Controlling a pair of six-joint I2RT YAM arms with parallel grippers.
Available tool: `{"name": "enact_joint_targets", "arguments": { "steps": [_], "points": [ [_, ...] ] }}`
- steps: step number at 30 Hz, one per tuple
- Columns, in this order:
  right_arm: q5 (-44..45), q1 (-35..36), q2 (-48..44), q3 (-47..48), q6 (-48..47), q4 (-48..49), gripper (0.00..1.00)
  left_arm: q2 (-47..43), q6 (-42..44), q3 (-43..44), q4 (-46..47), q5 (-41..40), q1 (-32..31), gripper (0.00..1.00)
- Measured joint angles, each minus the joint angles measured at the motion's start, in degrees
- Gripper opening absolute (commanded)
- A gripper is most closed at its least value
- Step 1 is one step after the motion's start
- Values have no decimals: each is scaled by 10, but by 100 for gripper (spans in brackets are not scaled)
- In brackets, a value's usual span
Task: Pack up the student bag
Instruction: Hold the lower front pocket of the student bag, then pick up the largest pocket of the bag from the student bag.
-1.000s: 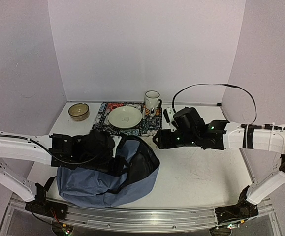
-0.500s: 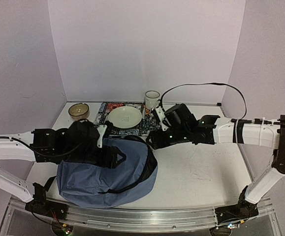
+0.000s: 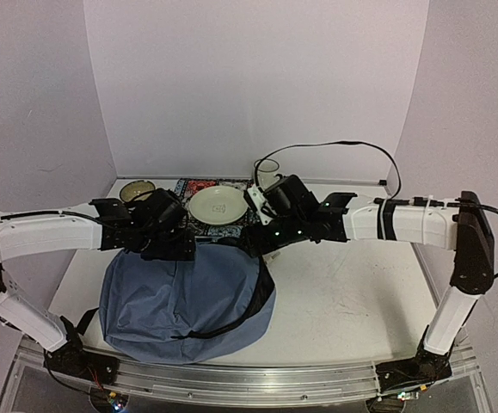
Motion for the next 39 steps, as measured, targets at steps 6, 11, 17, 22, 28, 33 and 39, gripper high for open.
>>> {"name": "enact_joint_targets", "arguments": {
  "steps": [6,11,17,22,28,33,39],
  "points": [
    [0,2,41,22,-10,-9,69,66,8,18,-4,2,3,45],
    [0,9,52,26,-18,-21,68,95,16,19,-14,9,7,8],
    [1,11,55,57,-41,-32,67,74,27,2,2,38,7,0],
    [0,11,75,102,-64,-42,65,33,34,-28,30,69,-7,0],
    [0,11,108,142,-91,-61,61,24,34,-31,55,90,-49,0],
    [-1,11,150,184,-109,-87,59,23,33,-31,64,98,-68,0],
    [3,11,188,199,-121,-113,47,22,33,-31,64,98,-69,0]
  ]
}}
